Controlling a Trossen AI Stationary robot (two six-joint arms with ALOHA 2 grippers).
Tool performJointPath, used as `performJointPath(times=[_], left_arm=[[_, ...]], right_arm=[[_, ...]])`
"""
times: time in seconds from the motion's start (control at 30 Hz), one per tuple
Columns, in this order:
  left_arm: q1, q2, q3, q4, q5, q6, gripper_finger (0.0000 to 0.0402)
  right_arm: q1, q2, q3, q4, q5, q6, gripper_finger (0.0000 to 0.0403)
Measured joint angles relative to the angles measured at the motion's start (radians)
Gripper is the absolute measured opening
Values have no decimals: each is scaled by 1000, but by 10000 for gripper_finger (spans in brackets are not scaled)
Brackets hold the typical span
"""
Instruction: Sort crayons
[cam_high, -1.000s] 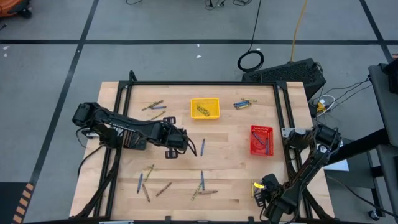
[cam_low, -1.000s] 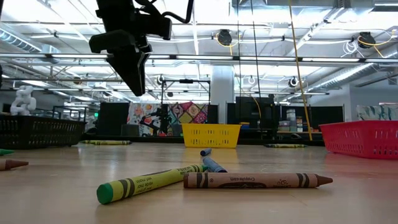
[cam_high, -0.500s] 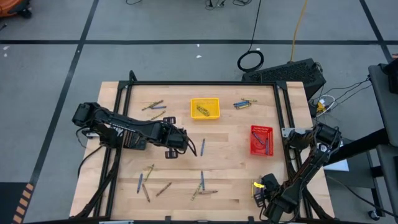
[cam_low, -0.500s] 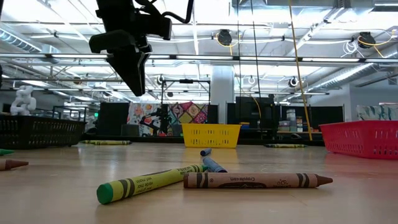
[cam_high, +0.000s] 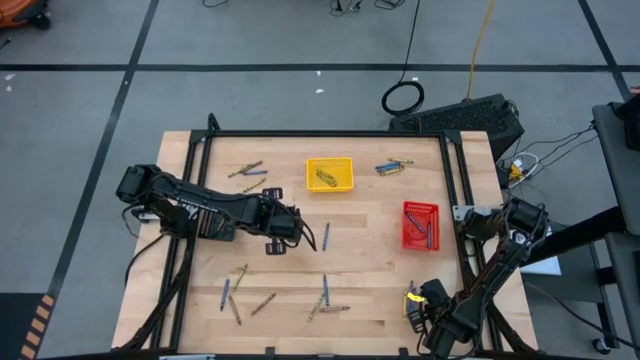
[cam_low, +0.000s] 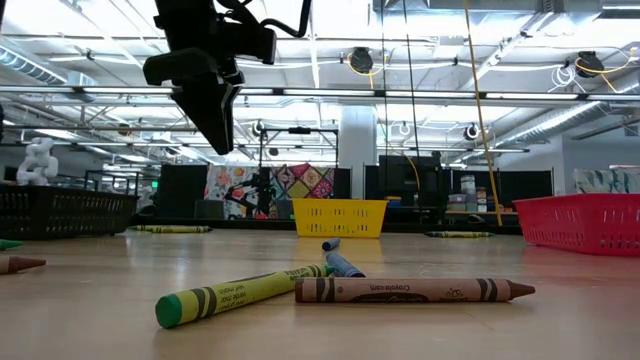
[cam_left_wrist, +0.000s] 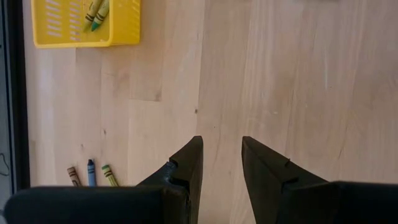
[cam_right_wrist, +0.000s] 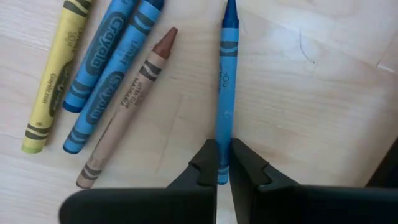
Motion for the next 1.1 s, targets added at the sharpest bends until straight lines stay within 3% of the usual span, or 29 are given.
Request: performJointPath(times=[0.47,0.77,1.1], left_arm=[[0,0,0,0,0,0,102],[0,0,0,0,0,5,102],[0,0,0,-21,0,5,102]], right_arm=[[-6,3,85,-182,6,-1,0],[-42,-5,107,-191,97,-22,0],[-93,-13,269,-511,238,-57,0]])
